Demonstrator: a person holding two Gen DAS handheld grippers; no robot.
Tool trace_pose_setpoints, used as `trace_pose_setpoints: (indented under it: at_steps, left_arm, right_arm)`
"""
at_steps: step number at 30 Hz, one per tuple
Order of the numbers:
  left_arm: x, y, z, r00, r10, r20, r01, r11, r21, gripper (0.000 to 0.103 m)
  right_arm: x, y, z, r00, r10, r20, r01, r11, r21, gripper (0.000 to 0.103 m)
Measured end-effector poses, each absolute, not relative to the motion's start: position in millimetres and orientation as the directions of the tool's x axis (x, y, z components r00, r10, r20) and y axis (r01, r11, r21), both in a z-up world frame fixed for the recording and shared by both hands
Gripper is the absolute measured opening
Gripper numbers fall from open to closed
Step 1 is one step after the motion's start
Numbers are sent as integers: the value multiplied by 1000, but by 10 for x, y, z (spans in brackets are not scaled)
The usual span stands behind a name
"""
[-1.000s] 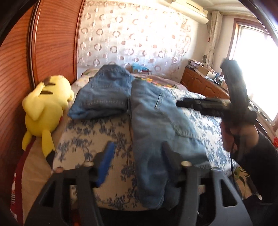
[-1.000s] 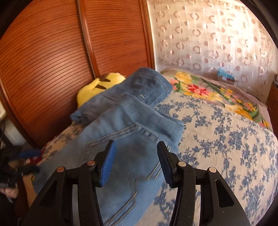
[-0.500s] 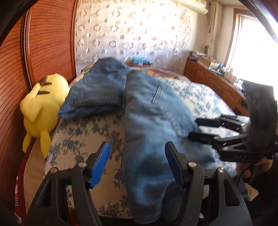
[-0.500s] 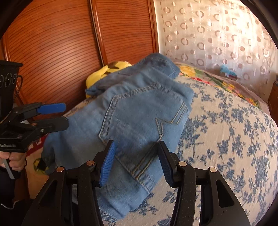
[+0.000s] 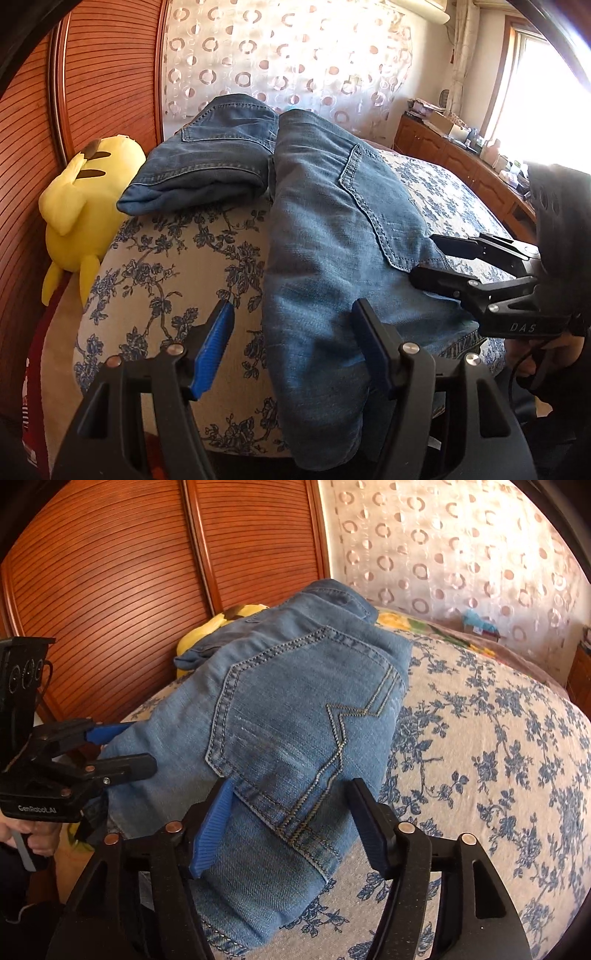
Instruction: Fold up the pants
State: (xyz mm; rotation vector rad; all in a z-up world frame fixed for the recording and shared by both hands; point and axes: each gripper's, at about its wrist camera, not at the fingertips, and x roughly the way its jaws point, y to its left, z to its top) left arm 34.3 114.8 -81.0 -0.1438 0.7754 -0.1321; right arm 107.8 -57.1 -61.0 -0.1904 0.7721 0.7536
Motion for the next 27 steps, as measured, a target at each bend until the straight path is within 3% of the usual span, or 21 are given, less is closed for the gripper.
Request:
trace_pose_setpoints:
  at_steps: [14, 27]
  left_arm:
    - [393, 1152, -715, 704, -158, -693, 66, 985, -158, 66]
    - [665, 1152, -415, 731, -142, -668, 96, 990, -106, 66]
  right_arm:
    - [1038, -632, -708, 504, 563, -655, -662, 739, 126, 72]
    - [1361, -676, -488, 435, 579, -690, -673, 718, 178, 78]
